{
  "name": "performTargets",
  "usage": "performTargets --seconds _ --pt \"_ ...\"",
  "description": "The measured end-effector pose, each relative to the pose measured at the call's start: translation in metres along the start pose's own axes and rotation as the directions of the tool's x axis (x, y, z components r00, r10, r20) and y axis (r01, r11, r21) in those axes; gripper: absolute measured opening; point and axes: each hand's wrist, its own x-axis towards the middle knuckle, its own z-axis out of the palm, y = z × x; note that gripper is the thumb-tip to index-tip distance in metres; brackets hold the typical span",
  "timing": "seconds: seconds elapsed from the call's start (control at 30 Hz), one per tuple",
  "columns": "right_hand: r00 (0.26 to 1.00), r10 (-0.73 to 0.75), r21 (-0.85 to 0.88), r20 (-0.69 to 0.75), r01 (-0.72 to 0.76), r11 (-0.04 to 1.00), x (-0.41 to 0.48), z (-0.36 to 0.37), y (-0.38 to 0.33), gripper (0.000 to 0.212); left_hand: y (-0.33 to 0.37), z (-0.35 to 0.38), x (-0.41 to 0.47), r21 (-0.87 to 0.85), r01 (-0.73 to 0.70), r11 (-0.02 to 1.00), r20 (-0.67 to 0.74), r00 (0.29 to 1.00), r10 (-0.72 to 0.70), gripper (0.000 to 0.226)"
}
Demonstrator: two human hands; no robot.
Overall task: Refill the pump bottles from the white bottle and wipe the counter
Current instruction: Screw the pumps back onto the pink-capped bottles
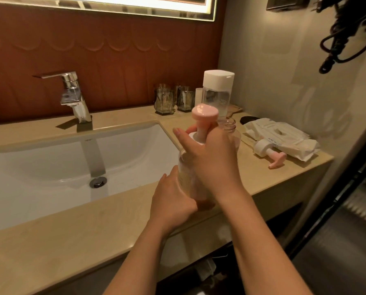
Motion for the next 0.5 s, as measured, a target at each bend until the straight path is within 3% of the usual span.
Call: performTargets --seconds 0.13,0.3,0.43,0.5 --pt "1.000 -0.008 -0.029 -0.021 0.008 1.000 -0.003 0.007 -0.003 0.039 0.007 -0.002 -0.004 0.016 -0.019 1.000 -0.050 0.999 0.019 0.080" --pt "0.979 -0.097 0.164 0.179 0.068 0.984 0.000 -0.012 0.019 0.054 0.000 -0.001 -0.001 0.037 0.001 0.999 -0.070 0.998 0.002 0.078" --pt "0.989 -0.137 0.323 0.048 0.115 0.940 -0.016 -0.044 0.054 0.030 -0.003 -0.001 0.000 0.041 -0.005 0.999 -0.092 0.996 0.008 0.084" --pt "0.996 -0.084 0.357 -0.022 0.086 0.930 -0.023 -0.055 0.075 0.019 -0.003 0.000 0.000 0.063 -0.021 0.998 -0.092 0.995 0.026 0.089"
